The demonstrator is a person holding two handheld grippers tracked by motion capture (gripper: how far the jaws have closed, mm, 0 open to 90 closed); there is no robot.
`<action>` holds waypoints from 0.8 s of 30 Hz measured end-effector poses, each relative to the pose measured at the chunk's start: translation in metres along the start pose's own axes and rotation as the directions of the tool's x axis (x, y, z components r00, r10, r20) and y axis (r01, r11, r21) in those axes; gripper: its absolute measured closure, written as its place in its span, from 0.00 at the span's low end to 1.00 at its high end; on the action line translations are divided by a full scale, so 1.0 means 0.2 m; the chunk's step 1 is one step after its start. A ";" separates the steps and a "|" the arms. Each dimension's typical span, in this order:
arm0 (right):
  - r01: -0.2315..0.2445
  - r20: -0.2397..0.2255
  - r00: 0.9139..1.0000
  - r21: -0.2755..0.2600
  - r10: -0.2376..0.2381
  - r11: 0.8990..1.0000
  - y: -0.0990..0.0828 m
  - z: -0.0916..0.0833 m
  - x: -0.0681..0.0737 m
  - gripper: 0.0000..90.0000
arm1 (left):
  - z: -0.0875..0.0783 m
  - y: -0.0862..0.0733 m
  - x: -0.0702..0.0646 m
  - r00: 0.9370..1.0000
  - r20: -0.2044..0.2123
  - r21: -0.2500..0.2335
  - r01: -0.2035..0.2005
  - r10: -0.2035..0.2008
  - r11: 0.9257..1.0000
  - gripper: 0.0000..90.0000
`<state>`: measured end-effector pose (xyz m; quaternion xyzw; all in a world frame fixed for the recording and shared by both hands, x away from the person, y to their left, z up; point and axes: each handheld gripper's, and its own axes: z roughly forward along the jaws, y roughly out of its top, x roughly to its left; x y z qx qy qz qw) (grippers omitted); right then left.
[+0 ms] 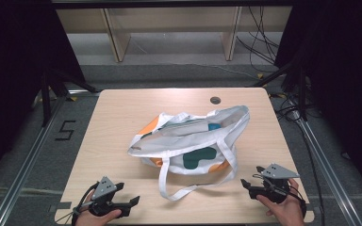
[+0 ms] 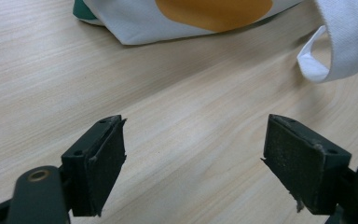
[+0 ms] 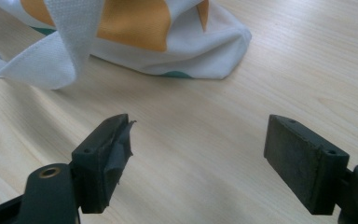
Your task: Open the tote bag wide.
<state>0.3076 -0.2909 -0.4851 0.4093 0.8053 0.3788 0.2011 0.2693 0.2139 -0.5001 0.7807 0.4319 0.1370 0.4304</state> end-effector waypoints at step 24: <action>-0.025 -0.002 1.000 -0.057 0.025 0.998 0.03 -0.03 0.00 0.25 | -0.04 0.06 -0.01 0.999 0.051 -0.060 -0.004 0.007 0.998 0.38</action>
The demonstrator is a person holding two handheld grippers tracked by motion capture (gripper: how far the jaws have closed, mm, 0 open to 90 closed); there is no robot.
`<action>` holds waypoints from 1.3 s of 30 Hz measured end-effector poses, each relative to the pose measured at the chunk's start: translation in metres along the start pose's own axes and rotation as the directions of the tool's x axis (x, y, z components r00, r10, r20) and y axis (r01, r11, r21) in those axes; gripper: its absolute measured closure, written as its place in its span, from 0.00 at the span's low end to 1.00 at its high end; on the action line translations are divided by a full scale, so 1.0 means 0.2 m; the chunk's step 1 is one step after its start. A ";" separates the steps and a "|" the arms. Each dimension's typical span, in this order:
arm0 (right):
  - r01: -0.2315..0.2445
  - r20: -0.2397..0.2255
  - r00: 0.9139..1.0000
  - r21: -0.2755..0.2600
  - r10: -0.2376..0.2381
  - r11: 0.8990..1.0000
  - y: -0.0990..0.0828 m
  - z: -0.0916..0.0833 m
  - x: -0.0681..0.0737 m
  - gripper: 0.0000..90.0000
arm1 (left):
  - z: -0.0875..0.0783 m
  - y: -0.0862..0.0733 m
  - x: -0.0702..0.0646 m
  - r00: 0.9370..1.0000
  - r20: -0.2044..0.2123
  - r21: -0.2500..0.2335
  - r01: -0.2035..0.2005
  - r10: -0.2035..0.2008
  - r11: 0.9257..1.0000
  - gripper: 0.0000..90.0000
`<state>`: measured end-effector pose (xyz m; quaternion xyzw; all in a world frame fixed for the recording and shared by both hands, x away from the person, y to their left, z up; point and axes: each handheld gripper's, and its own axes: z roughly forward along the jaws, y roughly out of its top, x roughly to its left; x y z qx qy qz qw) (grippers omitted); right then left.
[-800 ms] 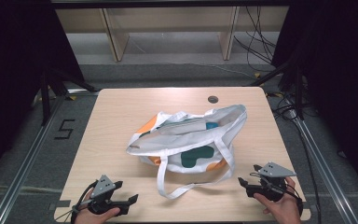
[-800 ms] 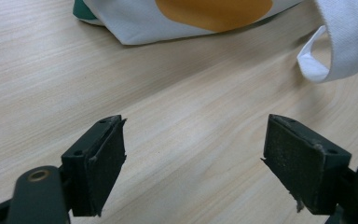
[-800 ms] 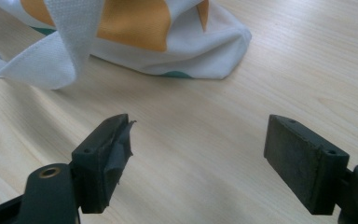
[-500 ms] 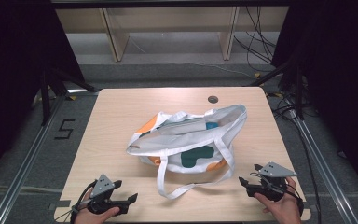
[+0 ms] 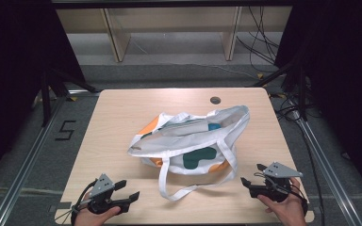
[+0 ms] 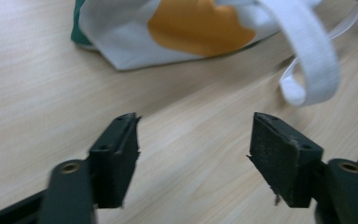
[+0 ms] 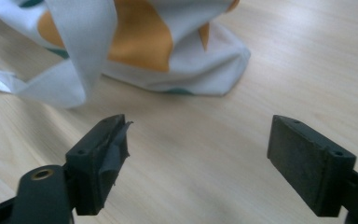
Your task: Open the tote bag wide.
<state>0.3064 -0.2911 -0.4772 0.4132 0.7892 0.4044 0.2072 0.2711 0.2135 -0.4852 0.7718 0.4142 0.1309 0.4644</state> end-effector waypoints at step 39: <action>0.349 0.022 0.936 -0.200 -0.352 0.916 0.87 -0.05 0.00 1.00 | 0.20 0.67 0.07 0.984 0.015 -0.100 -0.174 0.176 0.980 0.95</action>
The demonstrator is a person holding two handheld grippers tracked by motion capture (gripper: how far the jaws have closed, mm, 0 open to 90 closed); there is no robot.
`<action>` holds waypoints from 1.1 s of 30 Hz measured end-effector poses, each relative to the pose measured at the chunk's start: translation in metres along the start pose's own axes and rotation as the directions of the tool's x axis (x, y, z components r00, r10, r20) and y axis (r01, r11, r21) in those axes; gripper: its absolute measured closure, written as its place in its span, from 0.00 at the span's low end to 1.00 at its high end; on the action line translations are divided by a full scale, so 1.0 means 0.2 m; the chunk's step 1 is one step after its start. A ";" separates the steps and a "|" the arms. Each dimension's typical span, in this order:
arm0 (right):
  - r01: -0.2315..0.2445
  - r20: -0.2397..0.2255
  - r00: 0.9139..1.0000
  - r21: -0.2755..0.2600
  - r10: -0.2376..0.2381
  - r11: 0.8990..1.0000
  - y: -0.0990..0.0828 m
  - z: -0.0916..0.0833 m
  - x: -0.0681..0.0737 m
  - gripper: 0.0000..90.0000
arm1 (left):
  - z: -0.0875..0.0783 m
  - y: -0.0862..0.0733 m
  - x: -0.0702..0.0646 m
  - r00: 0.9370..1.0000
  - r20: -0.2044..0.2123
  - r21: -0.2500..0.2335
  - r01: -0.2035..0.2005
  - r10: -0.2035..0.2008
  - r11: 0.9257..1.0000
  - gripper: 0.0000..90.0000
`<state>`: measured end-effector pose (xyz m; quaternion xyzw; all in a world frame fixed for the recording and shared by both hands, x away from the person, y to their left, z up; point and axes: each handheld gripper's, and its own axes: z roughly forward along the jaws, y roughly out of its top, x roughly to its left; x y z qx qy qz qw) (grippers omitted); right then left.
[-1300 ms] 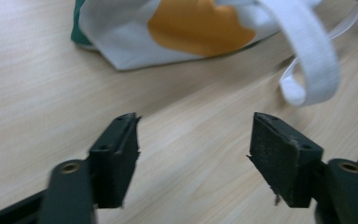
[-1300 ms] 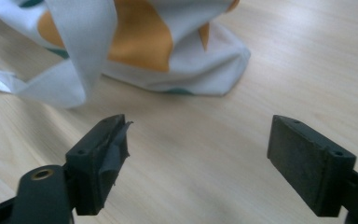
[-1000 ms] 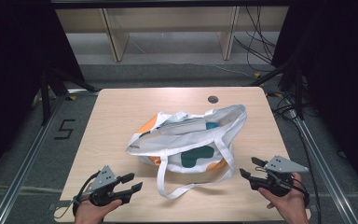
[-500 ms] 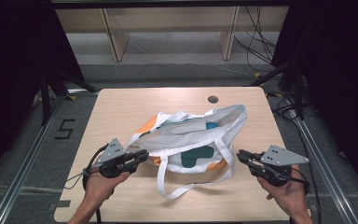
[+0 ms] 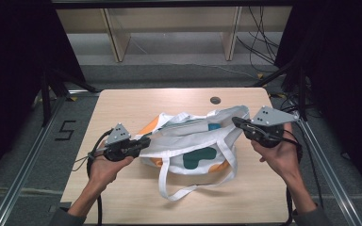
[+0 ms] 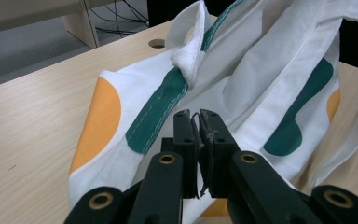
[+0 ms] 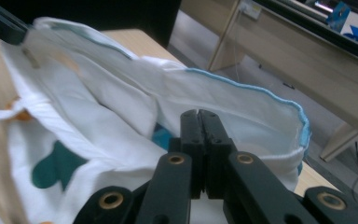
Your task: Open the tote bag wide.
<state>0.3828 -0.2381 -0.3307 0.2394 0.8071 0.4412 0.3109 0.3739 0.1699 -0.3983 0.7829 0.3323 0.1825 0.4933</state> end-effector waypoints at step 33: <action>-0.265 -0.023 0.959 0.295 0.284 0.918 -0.59 0.54 -0.21 1.00 | 0.42 -0.12 0.44 0.994 -0.094 0.239 0.077 -0.055 0.968 1.00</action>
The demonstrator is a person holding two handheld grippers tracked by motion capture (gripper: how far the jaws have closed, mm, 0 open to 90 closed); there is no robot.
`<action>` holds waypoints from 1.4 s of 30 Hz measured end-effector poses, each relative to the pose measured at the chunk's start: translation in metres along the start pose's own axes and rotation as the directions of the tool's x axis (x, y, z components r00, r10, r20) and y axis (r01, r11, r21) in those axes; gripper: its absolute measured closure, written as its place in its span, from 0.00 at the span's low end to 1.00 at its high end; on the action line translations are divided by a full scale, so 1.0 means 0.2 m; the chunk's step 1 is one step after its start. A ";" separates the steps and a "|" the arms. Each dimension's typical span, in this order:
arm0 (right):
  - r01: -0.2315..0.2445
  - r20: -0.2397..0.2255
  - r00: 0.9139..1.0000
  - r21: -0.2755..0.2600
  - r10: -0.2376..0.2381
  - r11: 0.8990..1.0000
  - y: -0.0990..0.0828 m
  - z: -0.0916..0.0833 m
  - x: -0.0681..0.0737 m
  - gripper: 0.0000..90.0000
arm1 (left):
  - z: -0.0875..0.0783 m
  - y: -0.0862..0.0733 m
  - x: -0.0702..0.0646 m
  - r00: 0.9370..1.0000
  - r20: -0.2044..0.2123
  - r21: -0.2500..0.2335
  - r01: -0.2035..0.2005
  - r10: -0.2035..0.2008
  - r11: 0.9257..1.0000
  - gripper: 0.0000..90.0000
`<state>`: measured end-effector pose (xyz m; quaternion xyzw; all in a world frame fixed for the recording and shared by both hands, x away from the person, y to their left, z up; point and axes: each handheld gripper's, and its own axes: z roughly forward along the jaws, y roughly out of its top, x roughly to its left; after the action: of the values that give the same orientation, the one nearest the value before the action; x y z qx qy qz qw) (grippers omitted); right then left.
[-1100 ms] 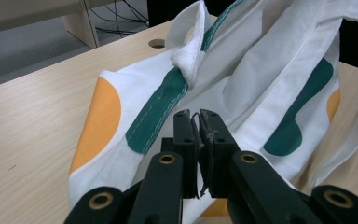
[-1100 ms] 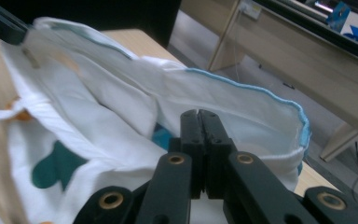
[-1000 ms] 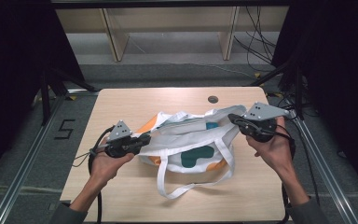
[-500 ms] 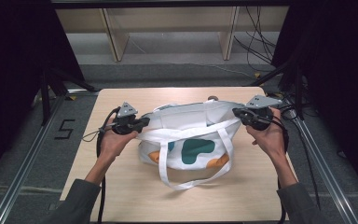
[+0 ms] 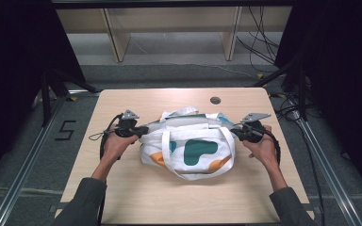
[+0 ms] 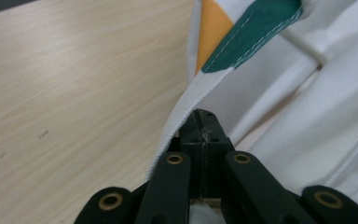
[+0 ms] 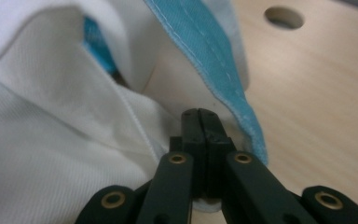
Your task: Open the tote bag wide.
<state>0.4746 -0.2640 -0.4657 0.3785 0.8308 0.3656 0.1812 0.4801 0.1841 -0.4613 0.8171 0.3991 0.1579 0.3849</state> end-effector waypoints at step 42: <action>0.333 -0.314 0.902 0.068 -0.296 0.941 0.32 -0.06 0.49 1.00 | 0.27 0.47 -0.36 0.983 0.165 0.106 -0.100 0.082 0.989 0.99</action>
<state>0.4363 -0.1657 -0.4128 0.1897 0.9191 0.3342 0.0869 0.5156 0.0655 -0.4235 0.8653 0.3373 0.0861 0.3607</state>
